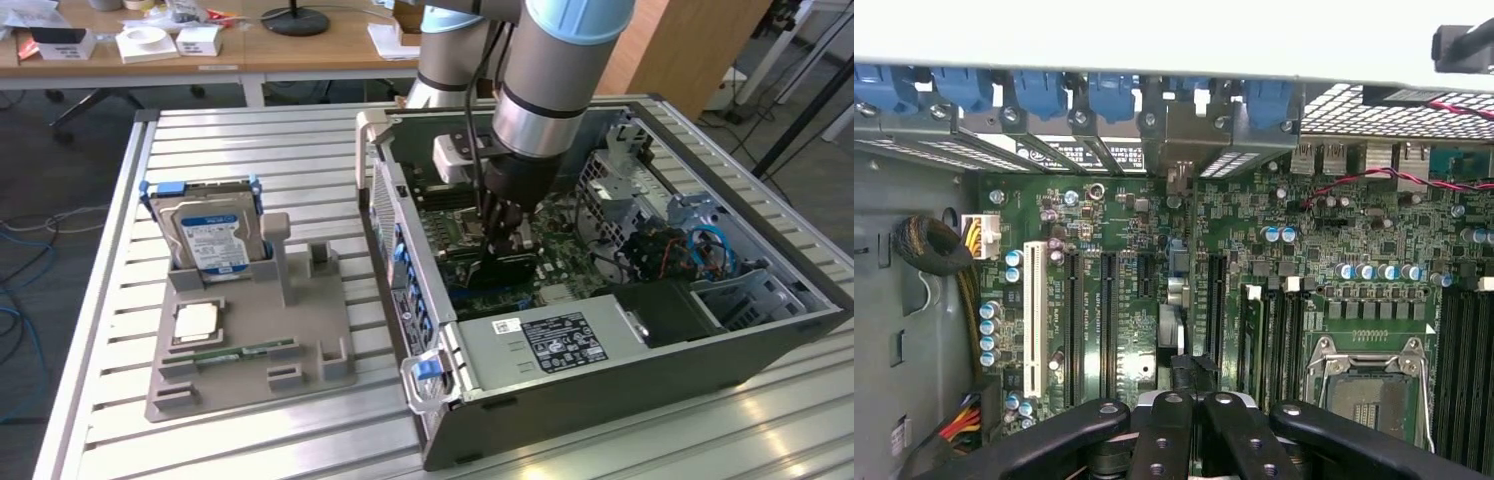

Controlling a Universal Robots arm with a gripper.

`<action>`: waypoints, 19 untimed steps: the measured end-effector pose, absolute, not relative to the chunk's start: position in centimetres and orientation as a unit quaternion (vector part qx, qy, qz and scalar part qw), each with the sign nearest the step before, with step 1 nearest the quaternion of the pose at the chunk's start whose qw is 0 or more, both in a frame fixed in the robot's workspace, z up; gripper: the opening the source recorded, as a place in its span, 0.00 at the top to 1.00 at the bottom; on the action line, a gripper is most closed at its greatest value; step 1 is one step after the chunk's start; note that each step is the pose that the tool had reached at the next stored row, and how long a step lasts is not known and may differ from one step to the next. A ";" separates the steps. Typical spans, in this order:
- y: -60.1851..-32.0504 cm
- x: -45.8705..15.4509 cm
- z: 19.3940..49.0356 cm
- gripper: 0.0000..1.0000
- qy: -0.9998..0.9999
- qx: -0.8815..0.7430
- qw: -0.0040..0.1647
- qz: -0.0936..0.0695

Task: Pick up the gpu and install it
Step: 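Press down on the gpu until it lock into place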

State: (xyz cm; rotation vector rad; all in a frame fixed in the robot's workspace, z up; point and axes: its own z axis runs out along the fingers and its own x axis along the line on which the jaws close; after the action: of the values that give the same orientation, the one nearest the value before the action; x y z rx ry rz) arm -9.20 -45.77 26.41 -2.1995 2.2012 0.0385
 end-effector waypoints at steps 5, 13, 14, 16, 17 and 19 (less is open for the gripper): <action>-45.8 -9.2 27.0 0.90 0.707 -0.707 0.015 0.012; -45.8 -9.2 27.1 0.90 0.707 -0.707 0.015 0.012; -45.8 -9.2 27.1 0.90 0.707 -0.707 0.015 0.012; -45.8 -9.2 27.1 0.90 0.707 -0.707 0.015 0.012; -45.8 -9.2 27.2 0.90 0.707 -0.707 0.015 0.012; -45.8 -9.2 27.5 0.90 0.707 -0.707 0.015 0.012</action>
State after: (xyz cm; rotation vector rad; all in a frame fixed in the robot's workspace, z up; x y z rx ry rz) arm -9.19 -45.76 27.52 -2.1994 2.2010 0.0385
